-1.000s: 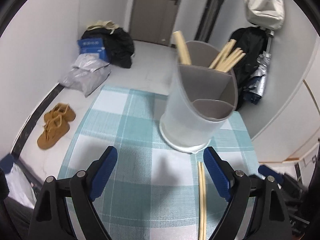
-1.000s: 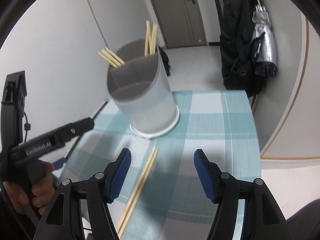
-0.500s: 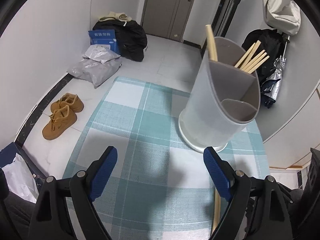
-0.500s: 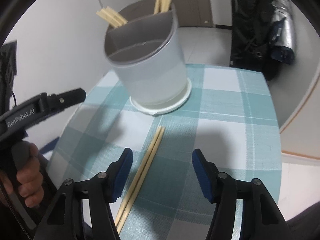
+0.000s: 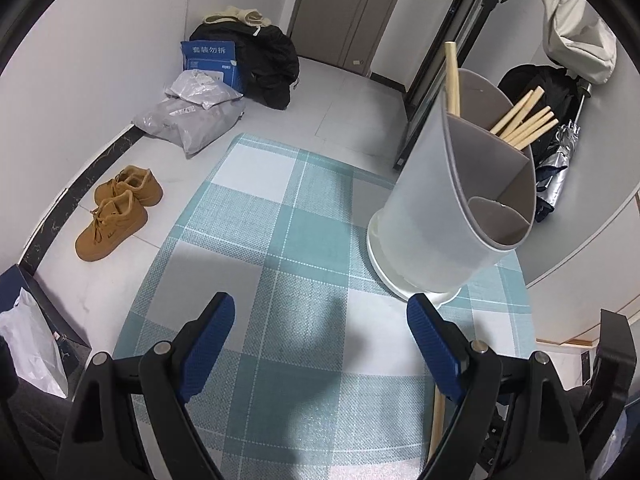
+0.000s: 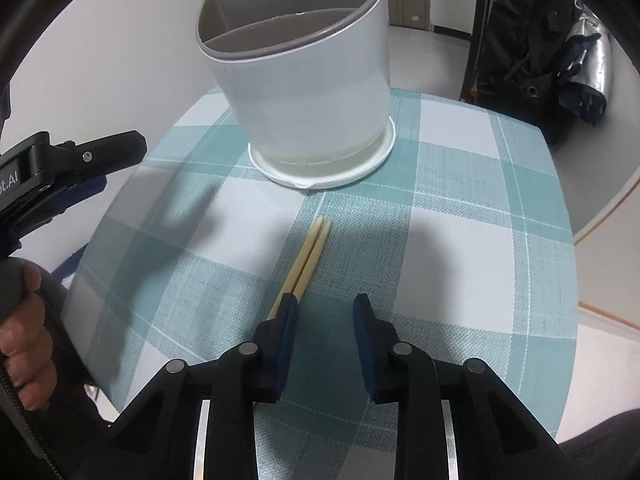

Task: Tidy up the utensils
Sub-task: 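Lower both open grippers toward the last chopsticks on the cloth, then close the right gripper on a chopstick while the left gripper grasps the other chopstick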

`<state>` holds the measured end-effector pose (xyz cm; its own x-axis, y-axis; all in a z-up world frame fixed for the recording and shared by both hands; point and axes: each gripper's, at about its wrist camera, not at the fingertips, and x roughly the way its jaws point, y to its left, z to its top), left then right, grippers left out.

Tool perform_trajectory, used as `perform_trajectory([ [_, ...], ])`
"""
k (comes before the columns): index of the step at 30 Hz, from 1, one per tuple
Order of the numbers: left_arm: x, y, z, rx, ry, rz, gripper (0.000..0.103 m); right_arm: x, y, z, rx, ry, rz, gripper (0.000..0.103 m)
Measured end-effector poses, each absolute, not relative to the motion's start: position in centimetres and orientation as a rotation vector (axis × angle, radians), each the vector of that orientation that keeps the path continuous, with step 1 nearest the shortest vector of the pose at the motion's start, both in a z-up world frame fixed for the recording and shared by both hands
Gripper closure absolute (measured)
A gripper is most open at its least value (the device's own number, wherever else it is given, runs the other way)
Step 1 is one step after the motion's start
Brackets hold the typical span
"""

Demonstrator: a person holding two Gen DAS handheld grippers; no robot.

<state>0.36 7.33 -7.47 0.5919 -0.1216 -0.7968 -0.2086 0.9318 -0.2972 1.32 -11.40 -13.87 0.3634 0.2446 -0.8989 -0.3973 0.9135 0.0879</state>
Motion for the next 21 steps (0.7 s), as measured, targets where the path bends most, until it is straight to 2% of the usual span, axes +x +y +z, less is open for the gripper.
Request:
perform_trajectory([
  [13,0.5,9.1,-7.9,-0.482,0.967,0.067,0.018,2.2,-8.4,-13.9,-0.283,1.137,0.375,0.079],
  [15,0.5,9.4,-7.9,-0.491,0.964,0.074,0.018,2.2,-7.8,-14.0,-0.310,1.132,0.387,0.090],
  [17,0.4,9.5,-7.9,-0.499,0.965,0.076,0.018,2.3,-7.5,-14.0,-0.323,1.130,0.399,0.095],
  [21,0.4,9.9,-7.9,-0.502,0.962,0.105,0.018,2.7,-7.6,-14.0,-0.308,1.131,0.438,0.098],
])
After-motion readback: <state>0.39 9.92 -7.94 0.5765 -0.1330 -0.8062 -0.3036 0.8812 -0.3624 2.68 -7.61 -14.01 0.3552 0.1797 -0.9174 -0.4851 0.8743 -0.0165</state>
